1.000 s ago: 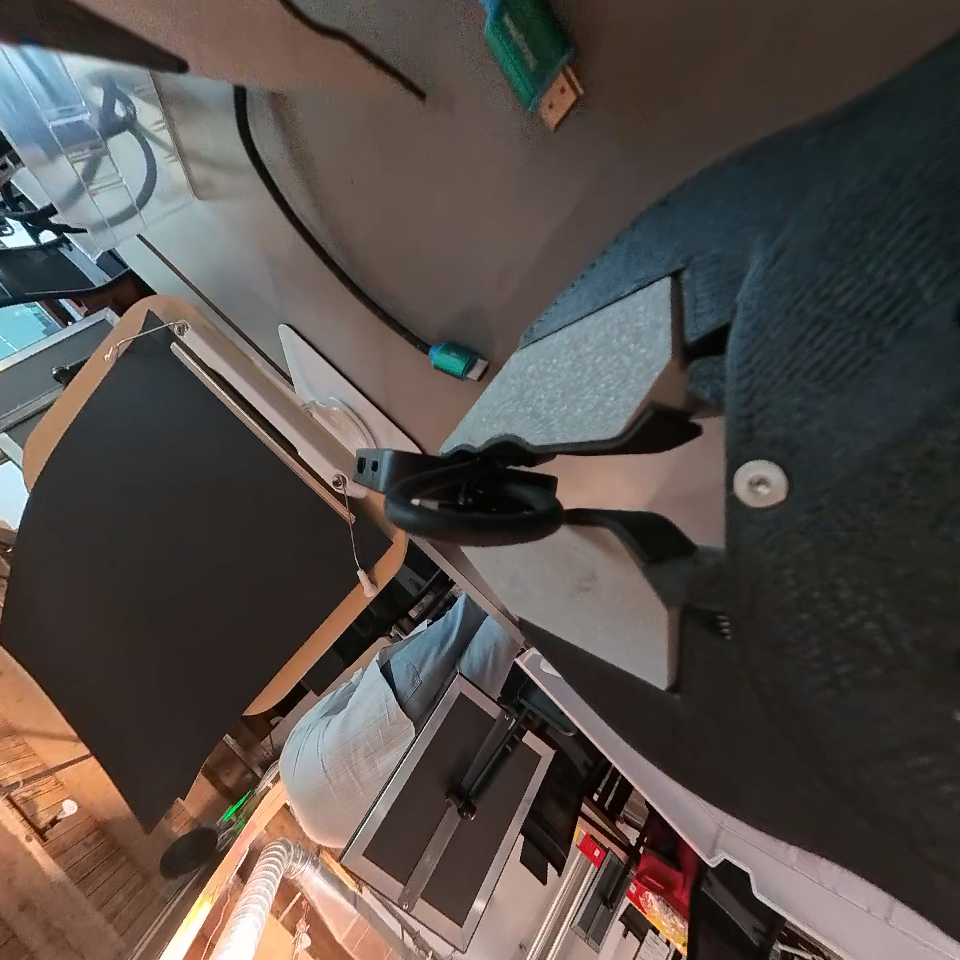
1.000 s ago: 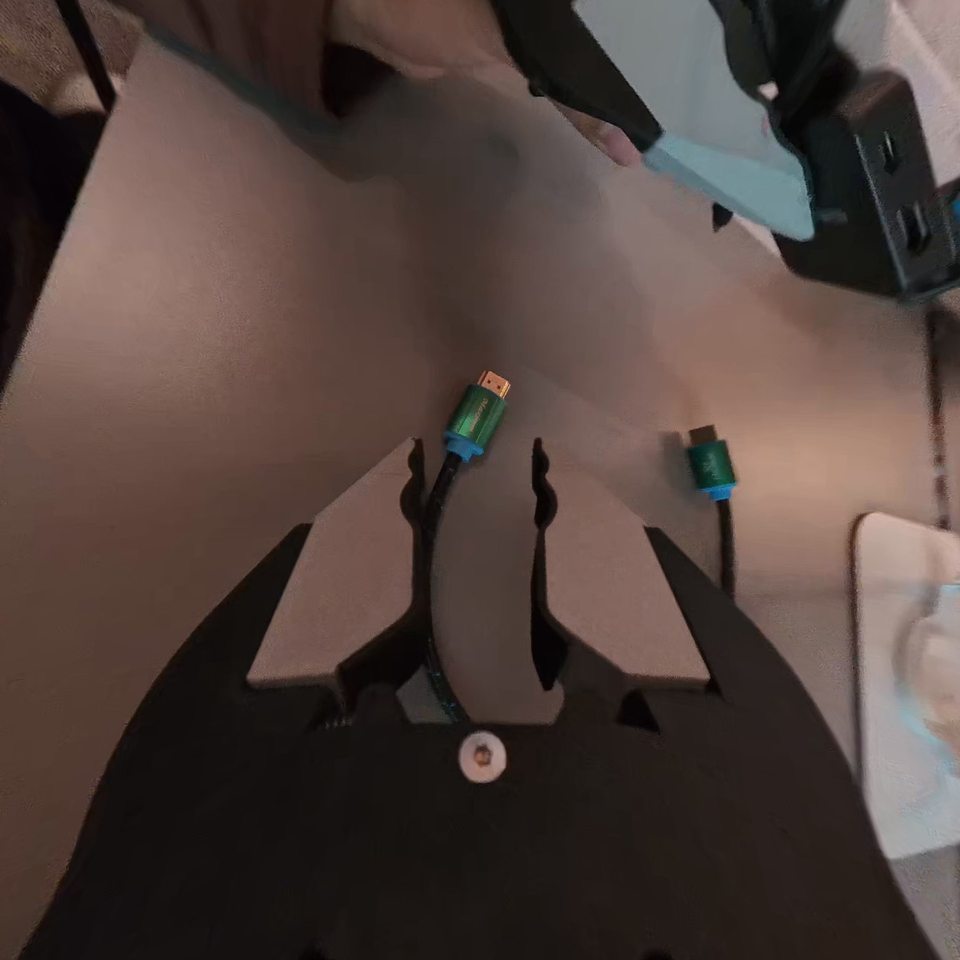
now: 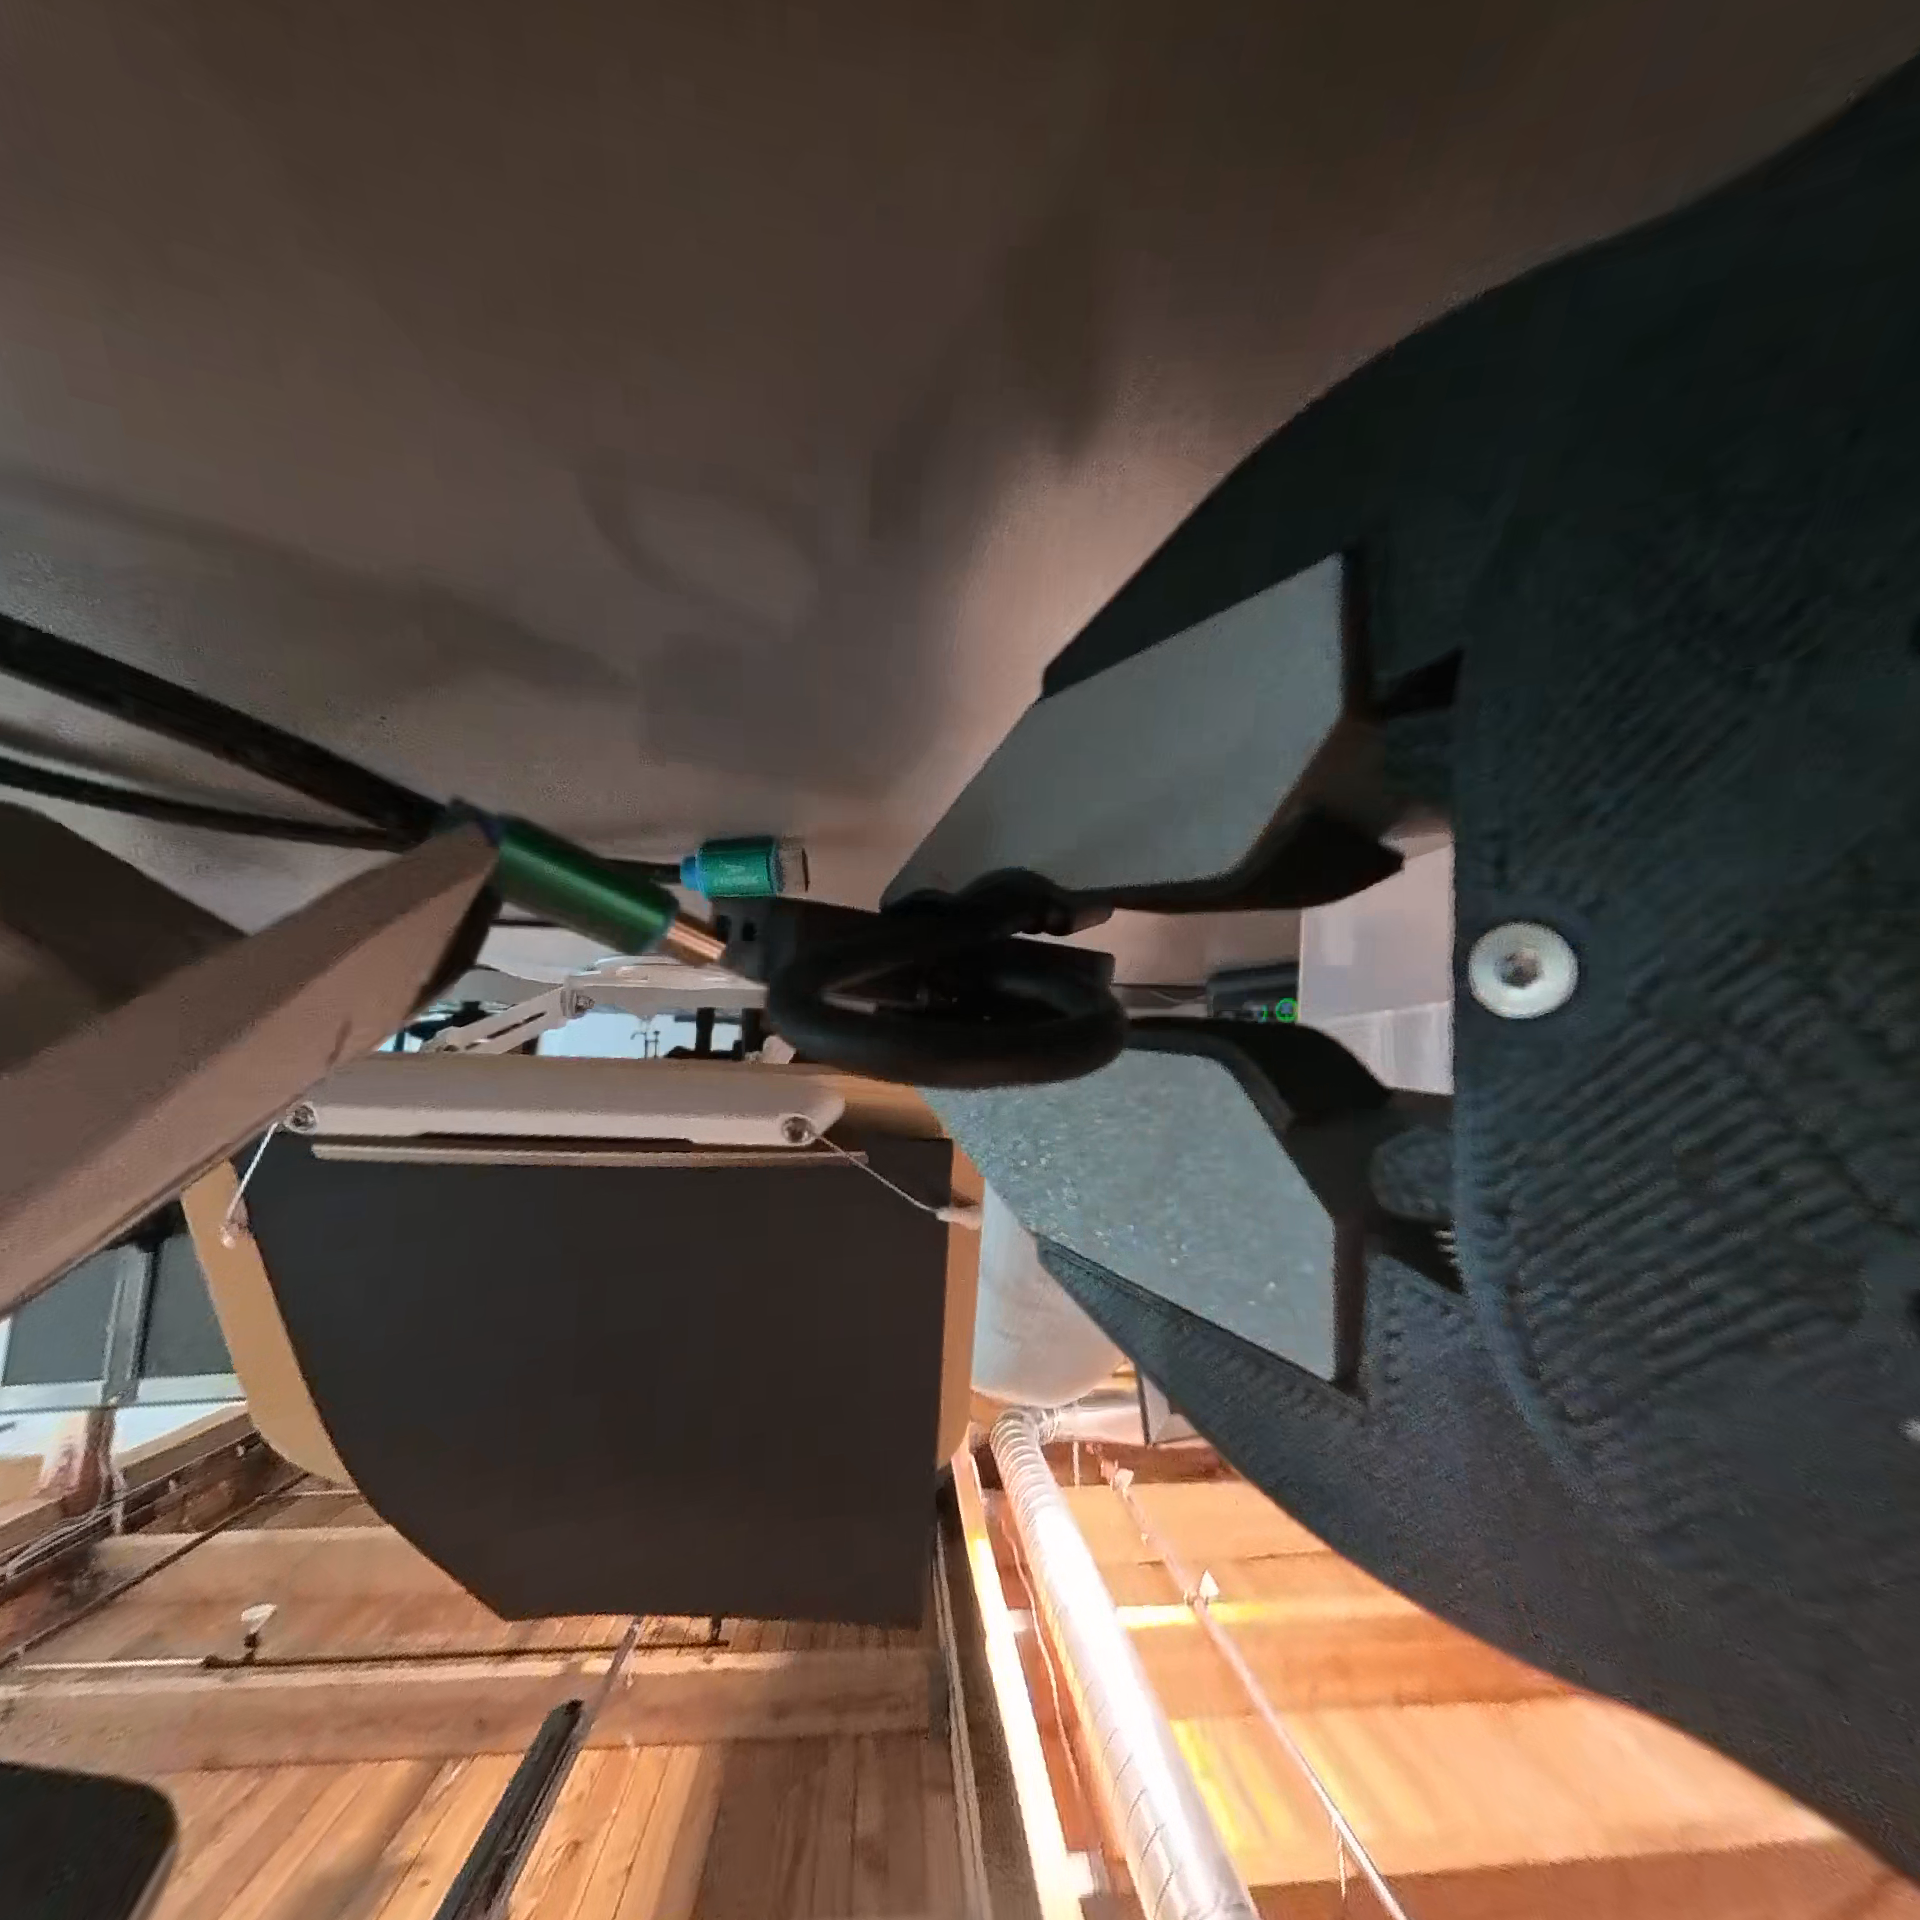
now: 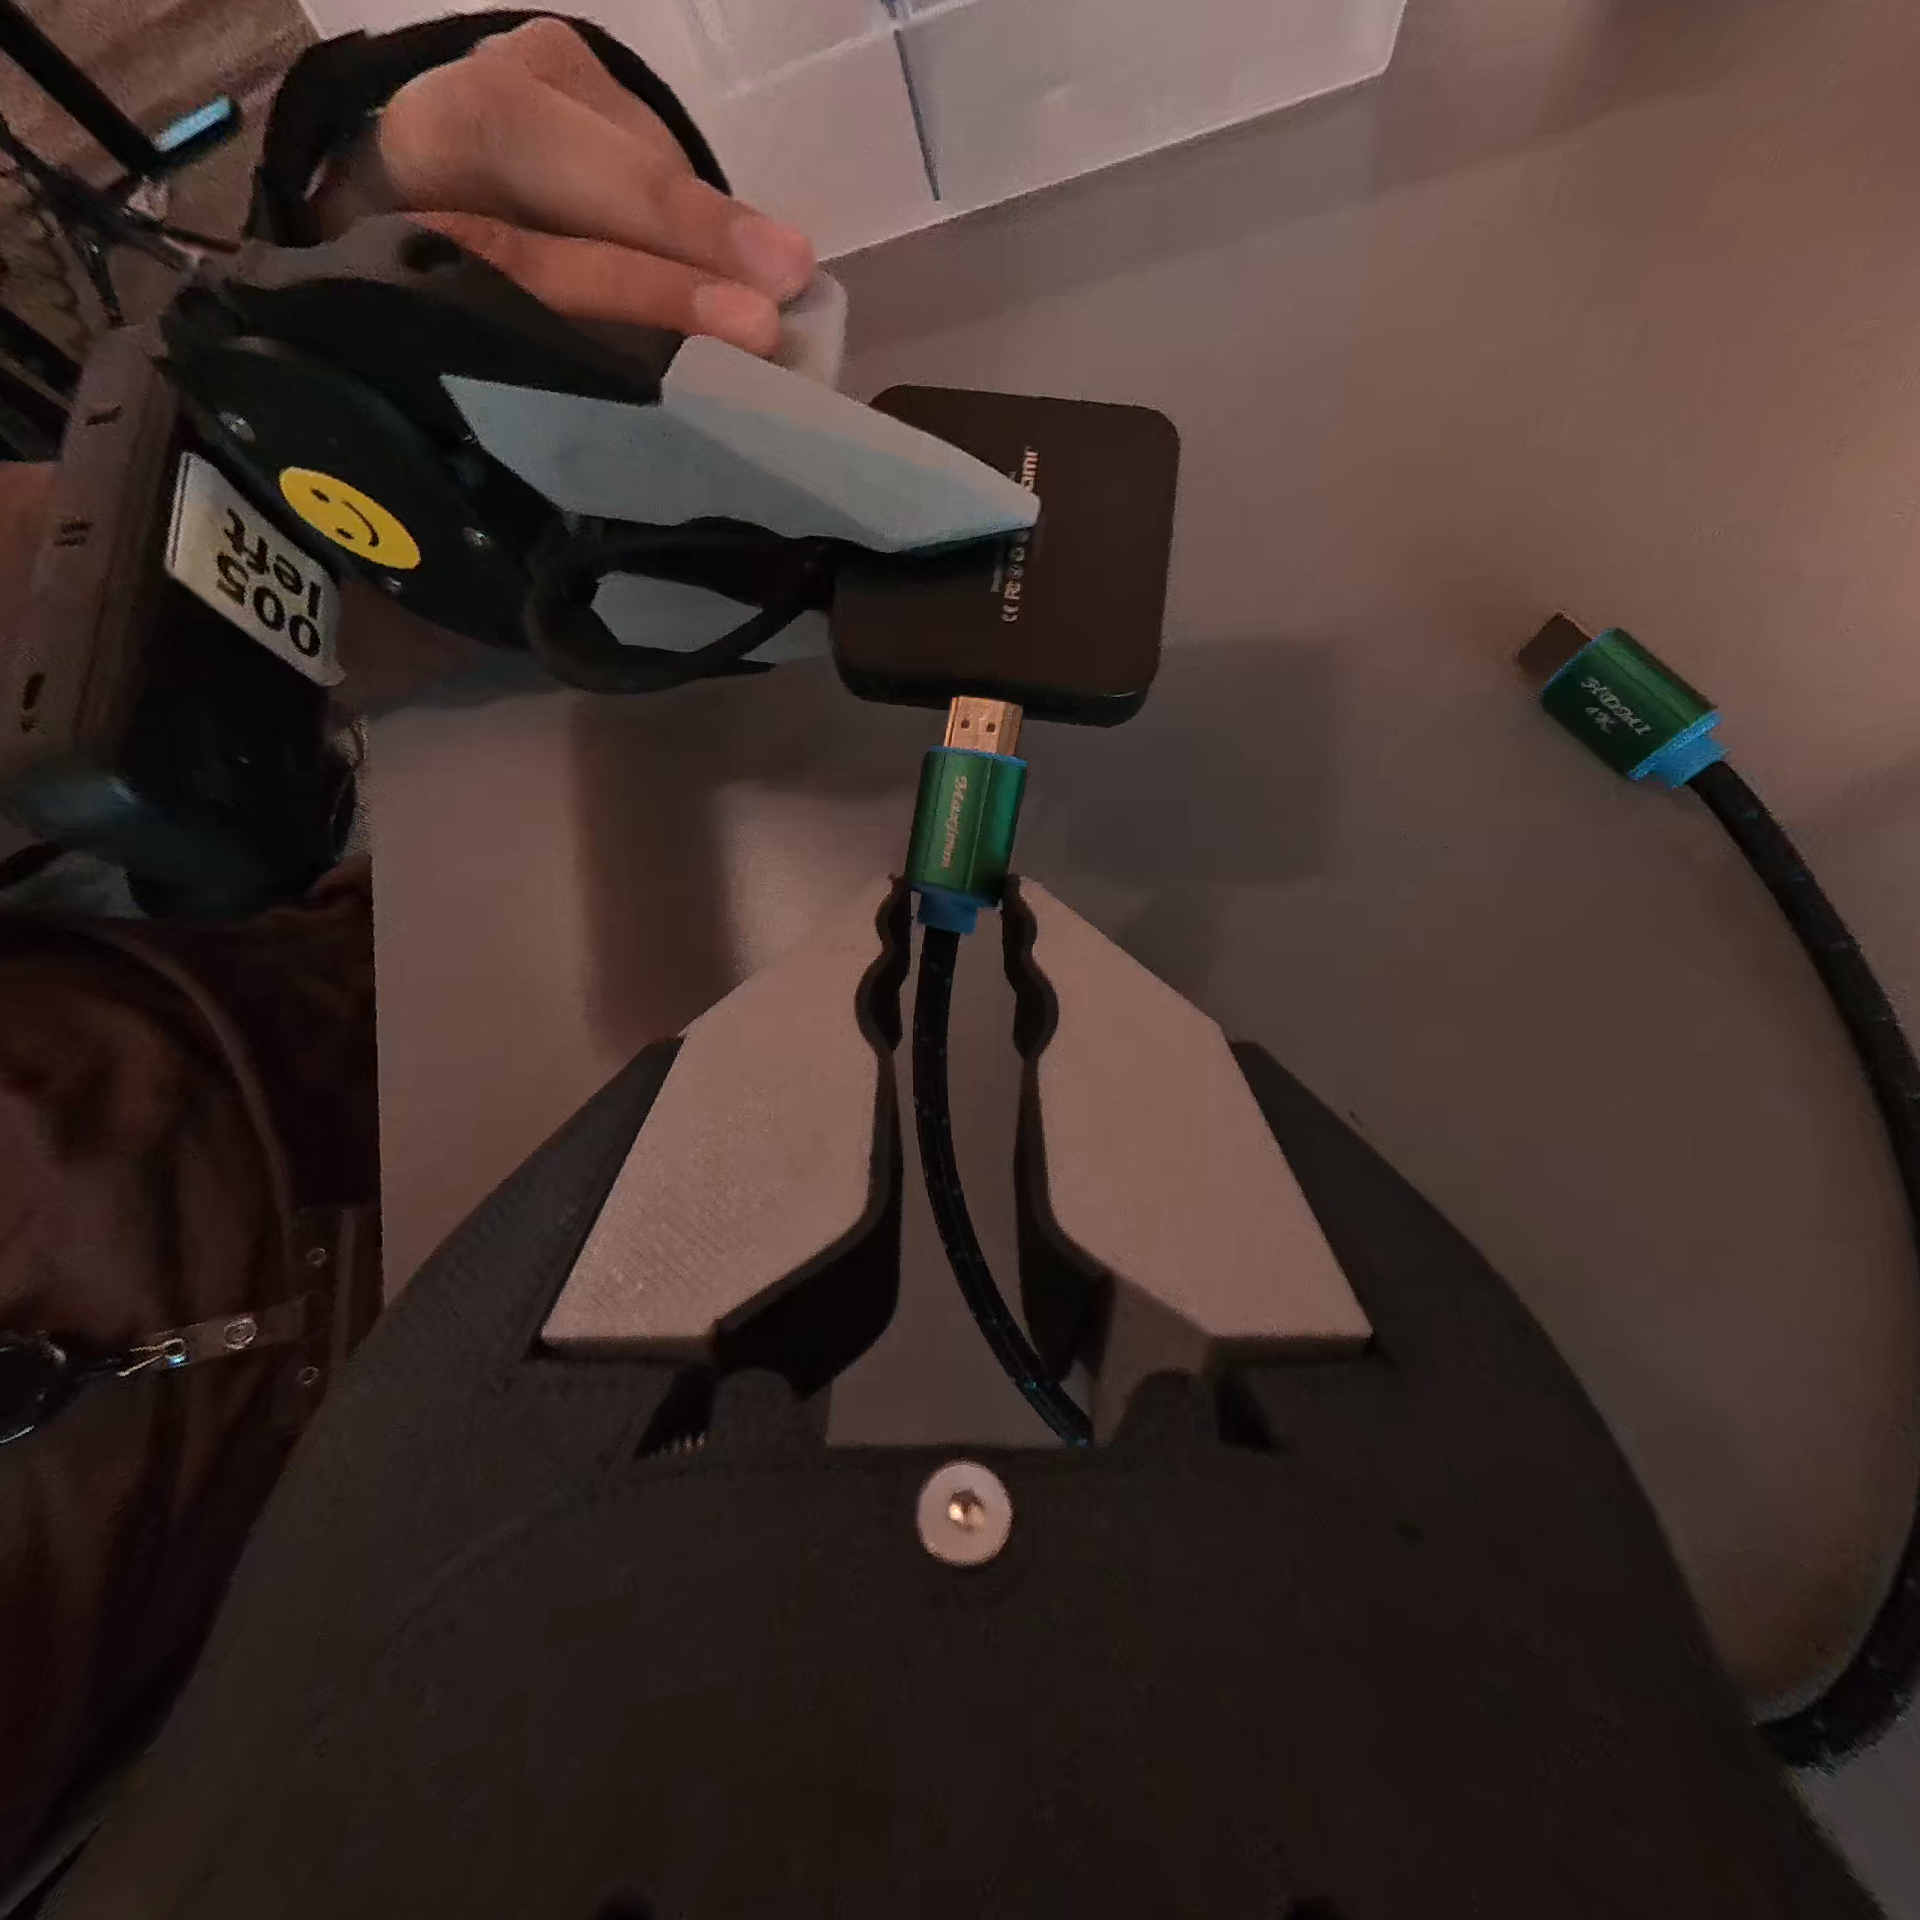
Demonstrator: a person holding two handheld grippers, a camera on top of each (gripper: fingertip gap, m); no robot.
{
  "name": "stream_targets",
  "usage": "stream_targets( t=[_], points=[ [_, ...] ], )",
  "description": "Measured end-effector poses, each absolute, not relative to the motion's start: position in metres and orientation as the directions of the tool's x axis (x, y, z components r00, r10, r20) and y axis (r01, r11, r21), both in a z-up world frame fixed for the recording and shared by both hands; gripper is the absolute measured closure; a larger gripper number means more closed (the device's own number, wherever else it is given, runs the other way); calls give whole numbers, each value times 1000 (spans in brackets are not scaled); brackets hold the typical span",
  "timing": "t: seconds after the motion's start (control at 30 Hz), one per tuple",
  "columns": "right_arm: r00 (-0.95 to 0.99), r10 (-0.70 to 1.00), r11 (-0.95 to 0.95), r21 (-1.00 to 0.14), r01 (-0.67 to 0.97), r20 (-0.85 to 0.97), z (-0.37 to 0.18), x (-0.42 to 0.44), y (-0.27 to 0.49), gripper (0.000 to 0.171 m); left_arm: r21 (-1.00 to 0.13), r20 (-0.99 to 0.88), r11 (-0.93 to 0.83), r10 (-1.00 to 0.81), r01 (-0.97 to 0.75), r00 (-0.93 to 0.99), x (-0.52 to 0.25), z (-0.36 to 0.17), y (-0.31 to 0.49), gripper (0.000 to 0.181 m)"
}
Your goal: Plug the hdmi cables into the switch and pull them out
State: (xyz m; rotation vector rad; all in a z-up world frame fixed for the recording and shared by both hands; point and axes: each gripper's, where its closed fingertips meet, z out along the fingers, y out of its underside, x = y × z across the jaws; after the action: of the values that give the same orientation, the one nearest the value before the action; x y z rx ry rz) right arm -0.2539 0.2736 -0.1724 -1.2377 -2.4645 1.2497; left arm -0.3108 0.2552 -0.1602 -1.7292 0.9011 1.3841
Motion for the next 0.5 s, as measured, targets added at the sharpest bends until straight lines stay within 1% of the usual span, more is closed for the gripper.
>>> stream_targets(
  t=[0.13,0.5],
  points=[
    [-643,725,327,-697,638,-248,-176,-255,280,156,-85,-985,-480,-89,-873,145,-307,-161,257,168],
    [-668,714,383,-682,622,-208,-178,-251,282,157,-72,-987,-460,-98,-885,130,-300,-161,259,168]
  ],
)
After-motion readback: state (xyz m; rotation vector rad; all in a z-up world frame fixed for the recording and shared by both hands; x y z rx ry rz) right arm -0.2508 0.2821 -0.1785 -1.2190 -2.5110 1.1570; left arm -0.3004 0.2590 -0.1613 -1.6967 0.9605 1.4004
